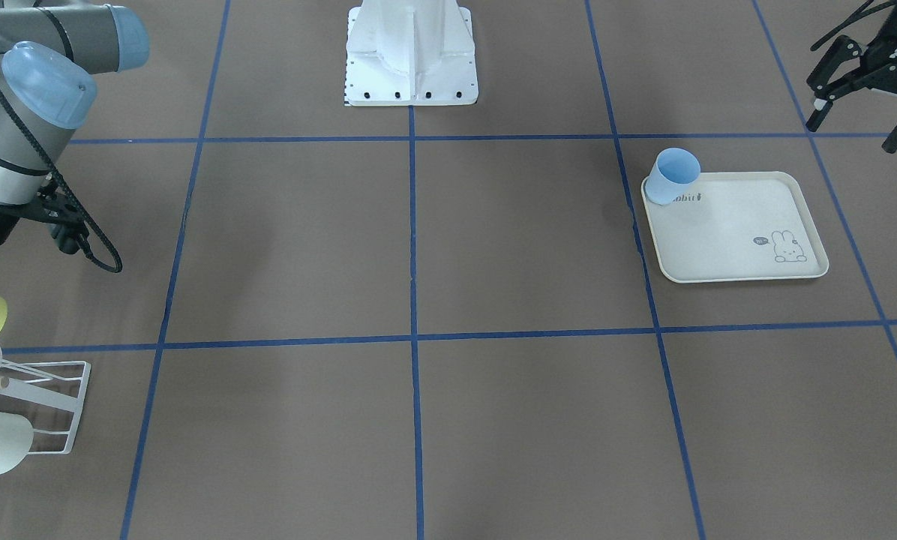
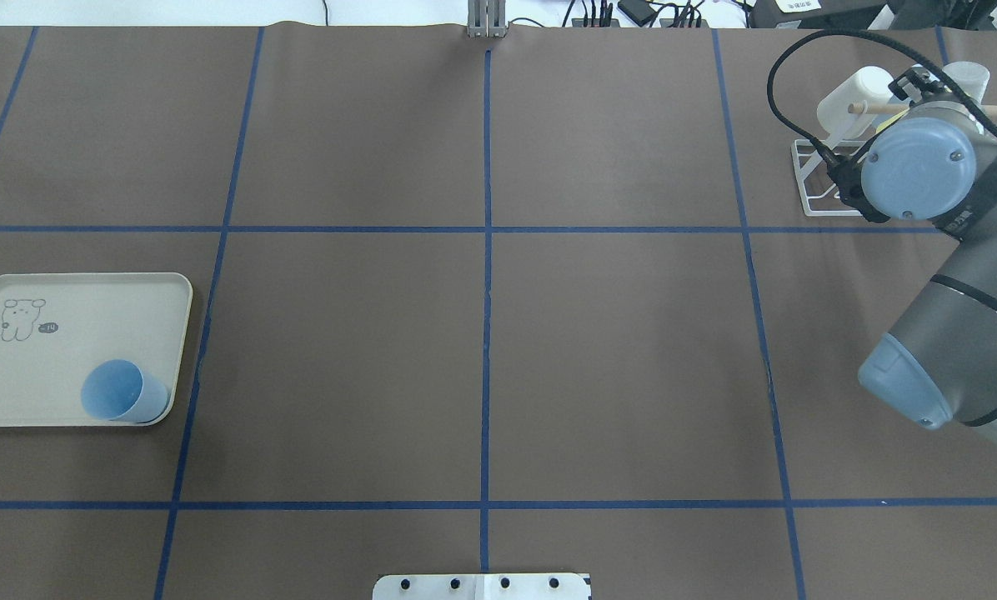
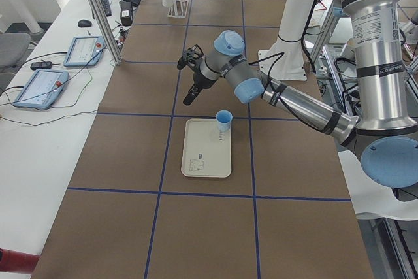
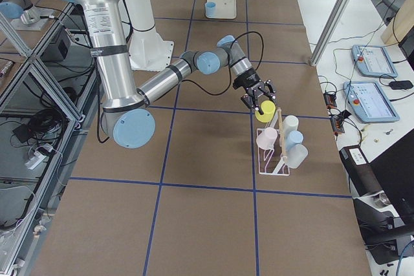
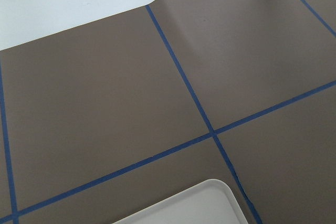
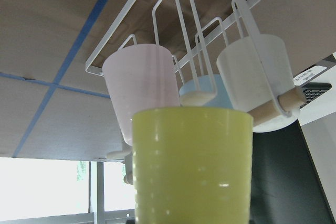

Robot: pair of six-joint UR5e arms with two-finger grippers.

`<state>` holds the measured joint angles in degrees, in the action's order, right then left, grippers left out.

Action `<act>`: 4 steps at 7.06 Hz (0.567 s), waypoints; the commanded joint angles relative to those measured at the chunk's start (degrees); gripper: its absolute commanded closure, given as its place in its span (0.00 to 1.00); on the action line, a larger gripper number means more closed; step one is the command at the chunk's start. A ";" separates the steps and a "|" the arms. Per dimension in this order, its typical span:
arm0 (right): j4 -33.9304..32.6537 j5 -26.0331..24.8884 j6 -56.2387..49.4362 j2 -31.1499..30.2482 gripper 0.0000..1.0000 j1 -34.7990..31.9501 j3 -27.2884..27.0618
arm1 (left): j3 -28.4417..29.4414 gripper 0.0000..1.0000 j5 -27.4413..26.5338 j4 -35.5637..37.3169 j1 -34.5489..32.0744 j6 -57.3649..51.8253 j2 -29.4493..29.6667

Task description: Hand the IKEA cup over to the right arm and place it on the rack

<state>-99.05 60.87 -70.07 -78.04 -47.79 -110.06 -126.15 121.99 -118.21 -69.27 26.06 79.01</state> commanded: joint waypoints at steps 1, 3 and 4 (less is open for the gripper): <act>0.00 -0.13 0.03 0.00 0.90 0.06 0.37 | 0.03 0.00 0.00 0.00 0.01 -0.05 0.00; 0.00 -0.13 0.20 0.17 0.87 0.15 1.34 | 0.03 0.00 0.00 0.00 0.01 -0.05 0.00; 0.09 -0.13 0.20 0.17 0.87 0.15 1.69 | 0.03 0.00 0.00 0.00 0.01 -0.05 0.00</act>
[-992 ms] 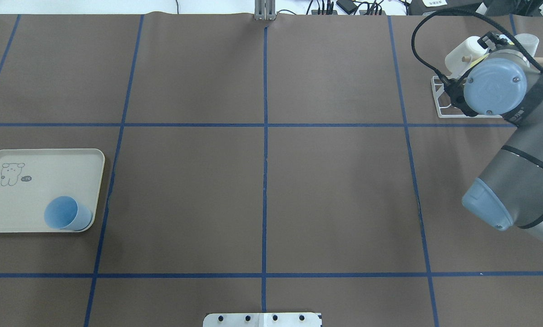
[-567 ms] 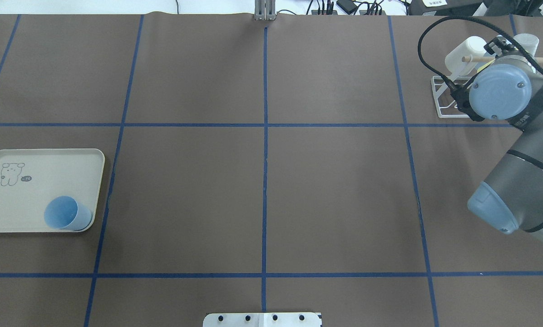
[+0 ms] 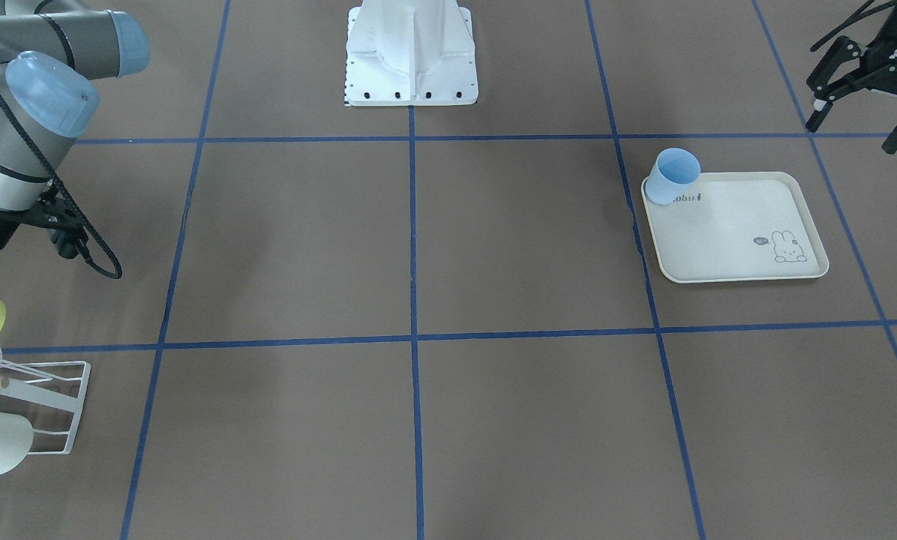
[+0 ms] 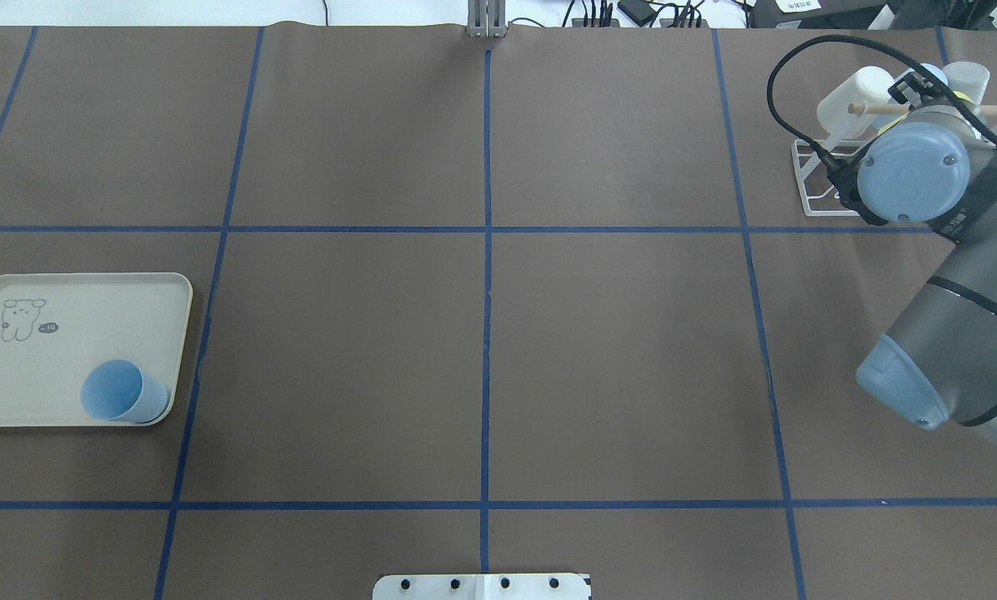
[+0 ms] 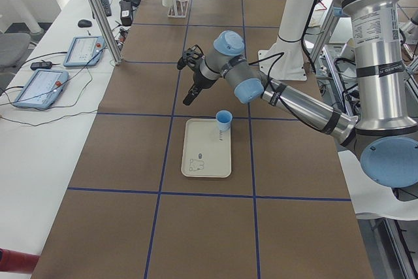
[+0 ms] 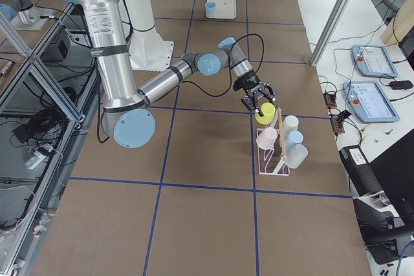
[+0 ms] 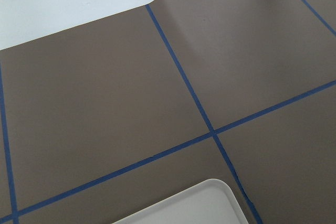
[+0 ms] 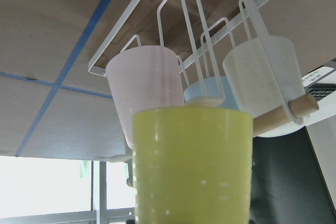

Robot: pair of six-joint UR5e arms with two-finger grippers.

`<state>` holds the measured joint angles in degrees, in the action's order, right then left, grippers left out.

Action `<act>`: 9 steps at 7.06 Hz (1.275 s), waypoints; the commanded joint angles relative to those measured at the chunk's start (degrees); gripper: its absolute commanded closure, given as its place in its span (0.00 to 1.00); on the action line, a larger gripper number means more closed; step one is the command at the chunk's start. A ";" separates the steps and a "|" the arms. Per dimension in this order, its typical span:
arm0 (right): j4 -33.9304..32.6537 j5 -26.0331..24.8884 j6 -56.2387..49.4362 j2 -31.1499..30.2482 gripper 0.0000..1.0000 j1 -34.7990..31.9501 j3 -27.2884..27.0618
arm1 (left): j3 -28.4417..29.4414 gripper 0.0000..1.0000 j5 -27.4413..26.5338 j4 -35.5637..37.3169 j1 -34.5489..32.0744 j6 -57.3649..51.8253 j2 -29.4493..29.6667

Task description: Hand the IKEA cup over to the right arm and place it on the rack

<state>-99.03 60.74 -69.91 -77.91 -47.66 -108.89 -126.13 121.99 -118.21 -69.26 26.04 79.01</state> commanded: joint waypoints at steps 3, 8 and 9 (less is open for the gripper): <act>5.42 0.00 -0.13 0.13 0.81 0.11 4.03 | 0.09 0.00 0.00 0.00 0.00 -0.02 0.00; 5.43 0.00 -0.31 -0.04 0.10 1.16 4.74 | 0.09 0.00 0.00 0.00 0.00 -0.02 0.00; 5.43 0.00 -0.31 -0.13 0.02 1.16 4.74 | 0.09 0.00 0.00 0.00 -0.09 -0.02 -0.09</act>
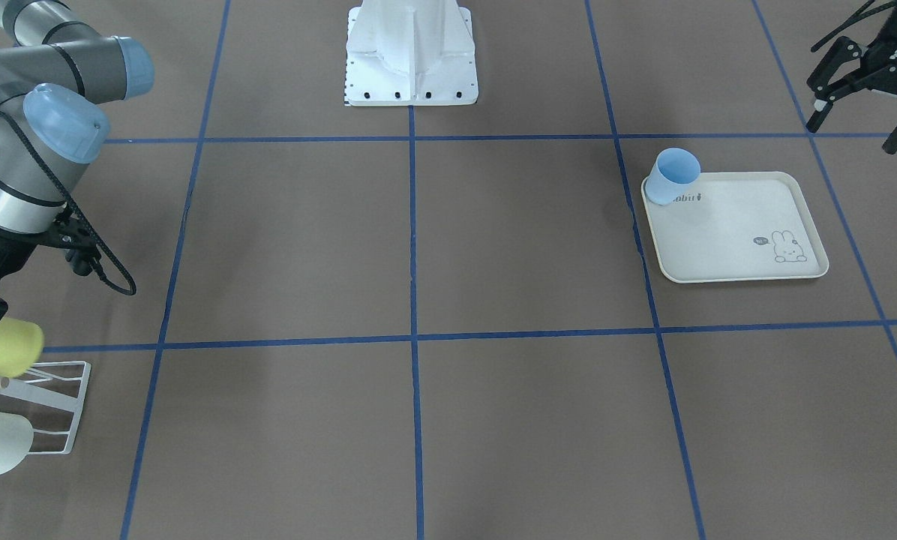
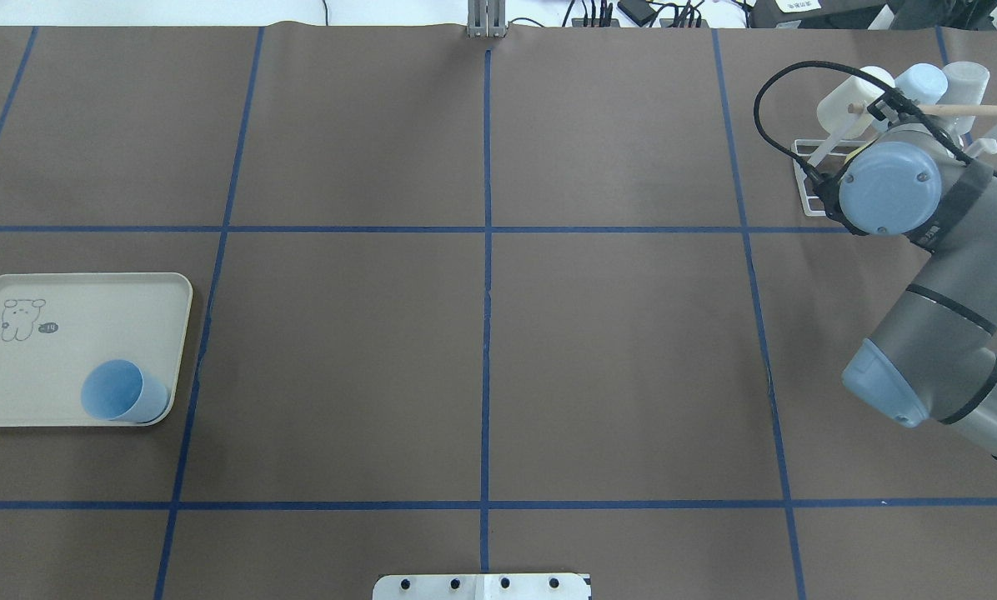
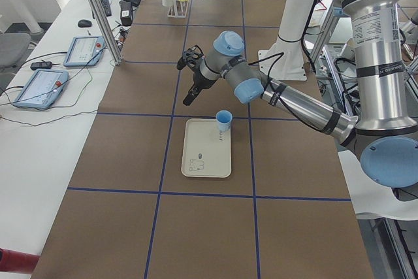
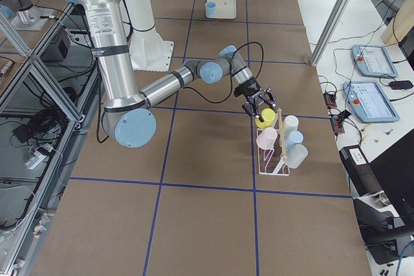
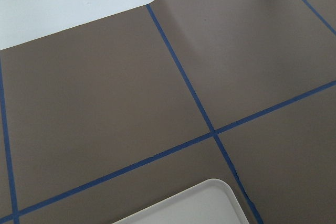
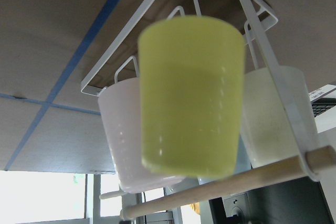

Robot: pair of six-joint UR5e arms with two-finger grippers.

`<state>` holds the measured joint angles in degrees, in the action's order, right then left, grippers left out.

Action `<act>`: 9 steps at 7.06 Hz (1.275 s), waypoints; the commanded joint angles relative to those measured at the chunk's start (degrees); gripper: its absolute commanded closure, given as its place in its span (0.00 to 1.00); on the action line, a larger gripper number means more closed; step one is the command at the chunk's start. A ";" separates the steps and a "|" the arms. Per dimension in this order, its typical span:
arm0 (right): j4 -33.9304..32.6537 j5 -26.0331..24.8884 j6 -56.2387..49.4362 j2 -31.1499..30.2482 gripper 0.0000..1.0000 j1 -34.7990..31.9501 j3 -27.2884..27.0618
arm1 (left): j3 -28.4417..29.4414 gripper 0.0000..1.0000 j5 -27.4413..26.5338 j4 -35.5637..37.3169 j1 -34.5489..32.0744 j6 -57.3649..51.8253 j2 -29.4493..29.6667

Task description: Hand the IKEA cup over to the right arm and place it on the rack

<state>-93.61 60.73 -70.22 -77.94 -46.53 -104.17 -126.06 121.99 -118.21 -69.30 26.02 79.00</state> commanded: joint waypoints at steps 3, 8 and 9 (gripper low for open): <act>0.70 0.52 0.96 0.68 0.02 0.03 -1.81 | 0.55 0.00 -0.09 0.00 0.13 0.00 -0.16; 16.30 24.11 26.98 0.08 0.02 0.03 -7.98 | 2.22 0.00 -0.96 -2.26 6.87 9.62 -0.16; 22.44 28.61 35.68 -0.63 0.02 -0.05 -7.98 | 4.31 0.00 -4.27 -7.68 10.29 14.80 -0.43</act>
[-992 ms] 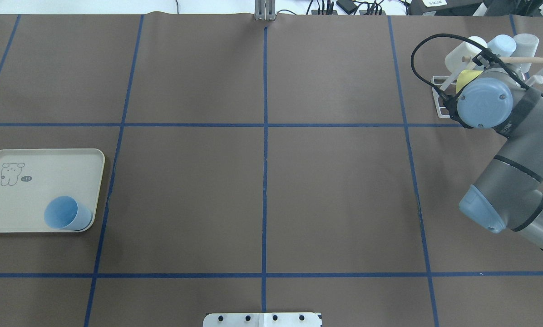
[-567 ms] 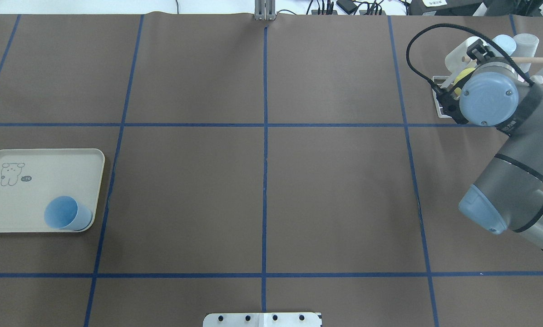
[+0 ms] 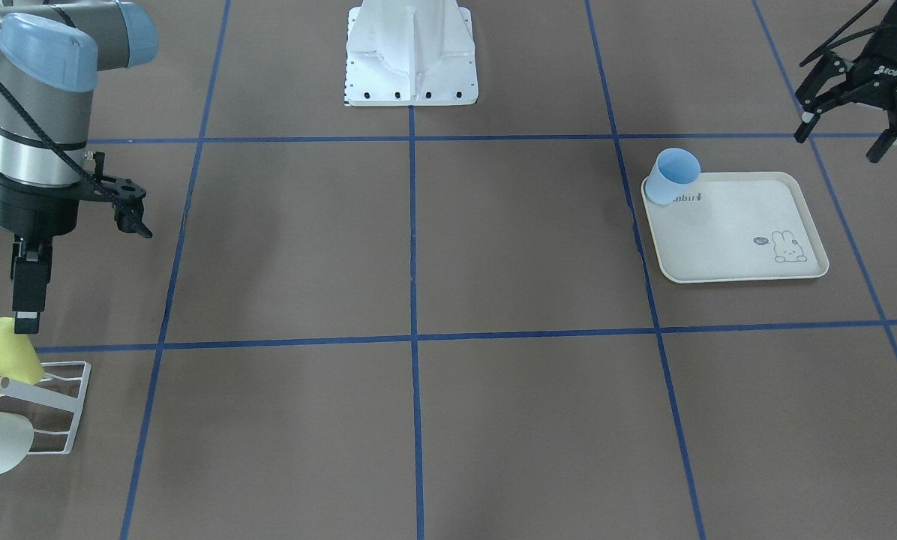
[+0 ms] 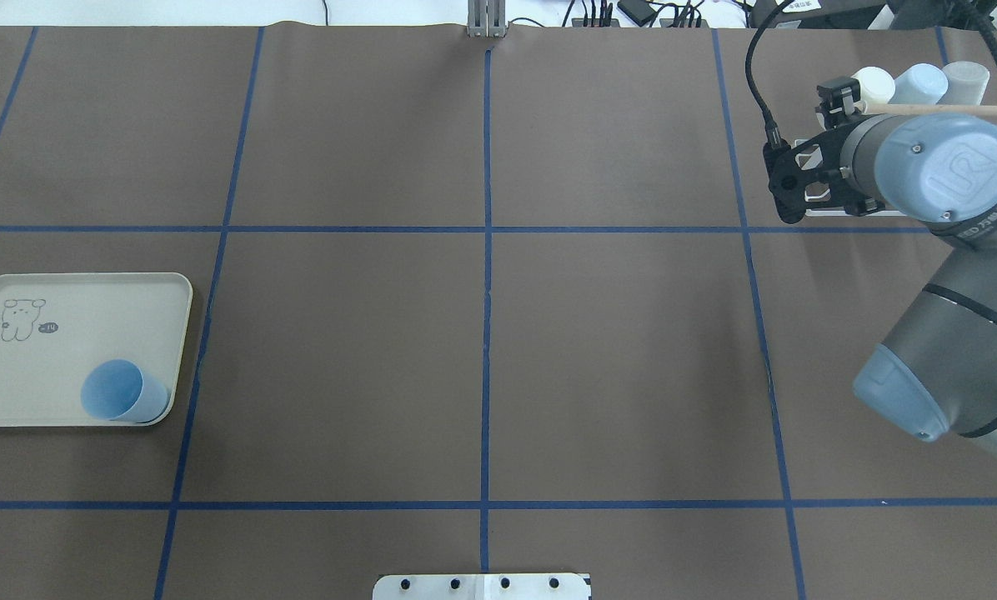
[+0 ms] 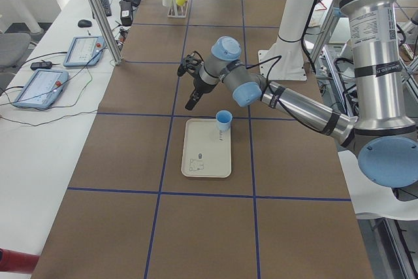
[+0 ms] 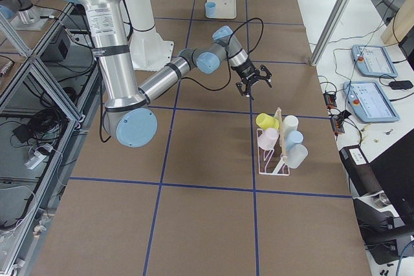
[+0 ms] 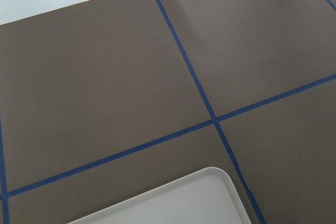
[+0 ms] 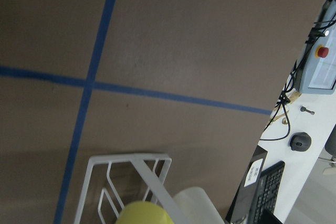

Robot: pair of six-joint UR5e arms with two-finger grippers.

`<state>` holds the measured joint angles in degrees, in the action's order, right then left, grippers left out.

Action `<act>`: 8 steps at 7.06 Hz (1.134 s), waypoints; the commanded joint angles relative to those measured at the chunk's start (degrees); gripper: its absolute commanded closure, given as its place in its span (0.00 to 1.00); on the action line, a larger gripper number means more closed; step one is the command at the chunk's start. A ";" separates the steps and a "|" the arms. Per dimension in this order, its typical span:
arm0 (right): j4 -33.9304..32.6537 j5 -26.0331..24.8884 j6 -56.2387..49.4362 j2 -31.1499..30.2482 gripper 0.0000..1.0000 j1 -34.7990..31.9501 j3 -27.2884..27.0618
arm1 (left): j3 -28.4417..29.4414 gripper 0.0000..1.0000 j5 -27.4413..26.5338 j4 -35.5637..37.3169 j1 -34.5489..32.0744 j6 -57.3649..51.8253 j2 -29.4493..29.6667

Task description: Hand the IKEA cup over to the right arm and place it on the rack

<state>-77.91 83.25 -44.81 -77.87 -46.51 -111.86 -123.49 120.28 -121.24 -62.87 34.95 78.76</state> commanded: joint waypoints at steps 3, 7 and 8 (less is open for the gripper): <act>16.38 13.86 42.86 -0.09 0.01 2.72 -3.26 | 4.48 0.00 -9.88 -10.86 13.80 16.01 -1.49; 16.21 18.77 53.07 1.15 0.01 6.52 -5.91 | 5.80 0.00 -19.03 -12.95 25.68 23.76 -6.66; 16.30 18.79 53.16 1.15 0.01 6.52 -5.91 | 5.89 0.00 -20.60 -14.28 27.60 23.94 -8.34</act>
<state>-61.67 101.07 7.93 -76.77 -40.10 -117.74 -117.76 101.21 -133.98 -37.48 58.53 72.60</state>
